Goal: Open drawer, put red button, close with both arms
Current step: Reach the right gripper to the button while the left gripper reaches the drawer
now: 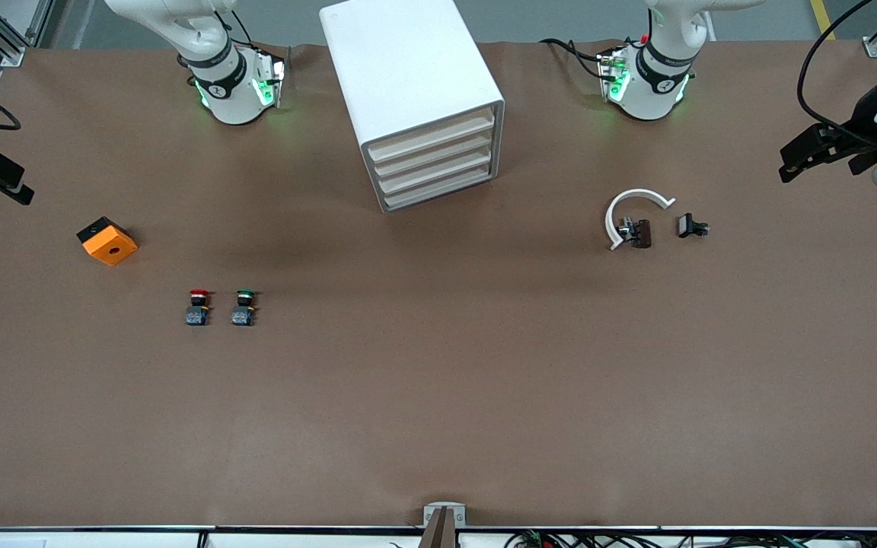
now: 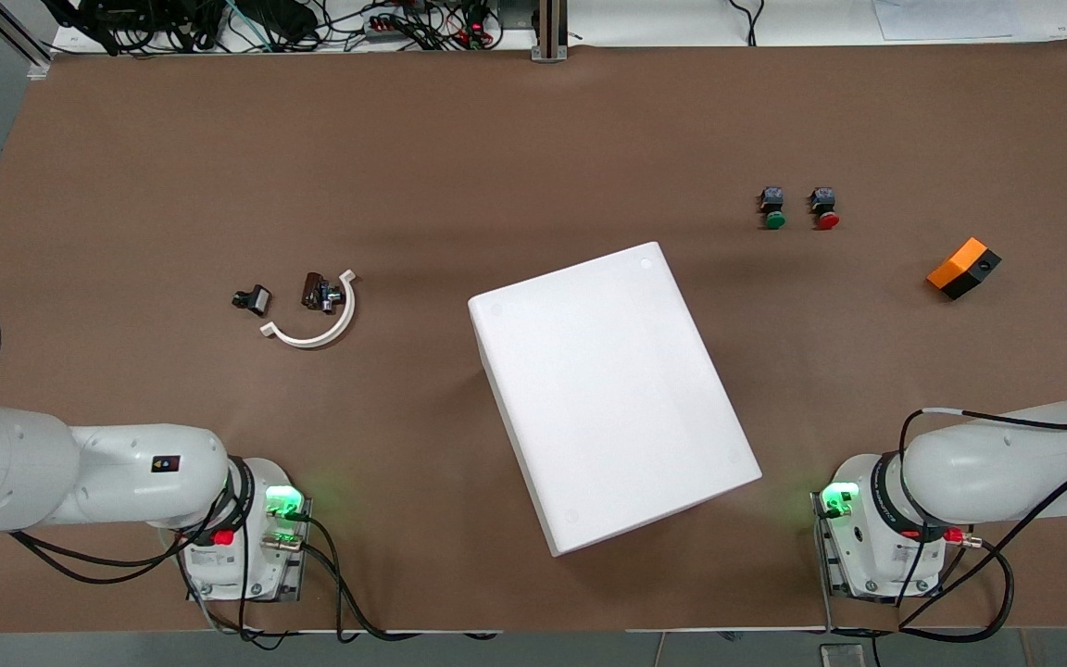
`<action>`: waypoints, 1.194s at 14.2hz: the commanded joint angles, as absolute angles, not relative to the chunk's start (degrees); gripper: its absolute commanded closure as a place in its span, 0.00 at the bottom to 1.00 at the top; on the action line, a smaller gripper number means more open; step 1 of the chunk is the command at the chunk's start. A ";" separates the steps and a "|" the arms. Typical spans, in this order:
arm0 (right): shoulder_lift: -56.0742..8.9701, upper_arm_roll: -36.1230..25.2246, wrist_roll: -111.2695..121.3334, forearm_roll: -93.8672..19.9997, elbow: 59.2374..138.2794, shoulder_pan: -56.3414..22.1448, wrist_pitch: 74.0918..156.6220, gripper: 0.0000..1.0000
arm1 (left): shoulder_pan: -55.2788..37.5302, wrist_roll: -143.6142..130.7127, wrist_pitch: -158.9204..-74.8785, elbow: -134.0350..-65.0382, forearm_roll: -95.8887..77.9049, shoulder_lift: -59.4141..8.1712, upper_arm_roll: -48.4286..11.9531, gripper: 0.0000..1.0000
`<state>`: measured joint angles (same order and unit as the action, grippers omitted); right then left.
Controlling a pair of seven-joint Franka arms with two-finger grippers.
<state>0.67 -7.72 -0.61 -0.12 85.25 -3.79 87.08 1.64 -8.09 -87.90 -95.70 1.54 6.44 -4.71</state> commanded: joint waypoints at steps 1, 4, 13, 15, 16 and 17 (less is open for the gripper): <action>0.79 -7.12 -0.09 0.53 84.90 -3.25 86.75 0.00 | 1.49 -7.91 -86.48 -94.13 2.72 5.71 -4.66 0.00; 0.79 -7.12 -0.09 0.53 84.90 -3.25 86.75 0.00 | 1.41 -8.08 -86.48 -92.82 2.72 3.79 -4.57 0.00; 0.18 -7.03 -0.09 0.53 84.90 -3.86 86.75 0.00 | -3.60 -27.21 -90.68 -89.91 0.10 -10.44 -5.36 0.00; -0.70 -7.03 -0.09 0.61 84.90 -4.74 87.01 0.00 | -5.96 -35.03 -92.28 -89.91 -2.10 -13.78 -5.36 0.00; -1.05 -7.03 -0.35 0.62 84.90 -4.83 87.01 0.00 | -6.67 -38.29 -93.42 -89.91 -2.20 -15.19 -5.45 0.00; -1.32 -7.03 -0.09 0.53 84.90 -4.75 87.10 0.00 | -7.90 -42.06 -94.30 -90.00 -2.28 -16.86 -5.45 0.00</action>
<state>-0.56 -7.12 -0.54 -0.12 85.32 -4.51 87.09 -6.32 -36.25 -93.71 -91.95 -1.46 -13.95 -5.46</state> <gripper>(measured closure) 0.000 0.000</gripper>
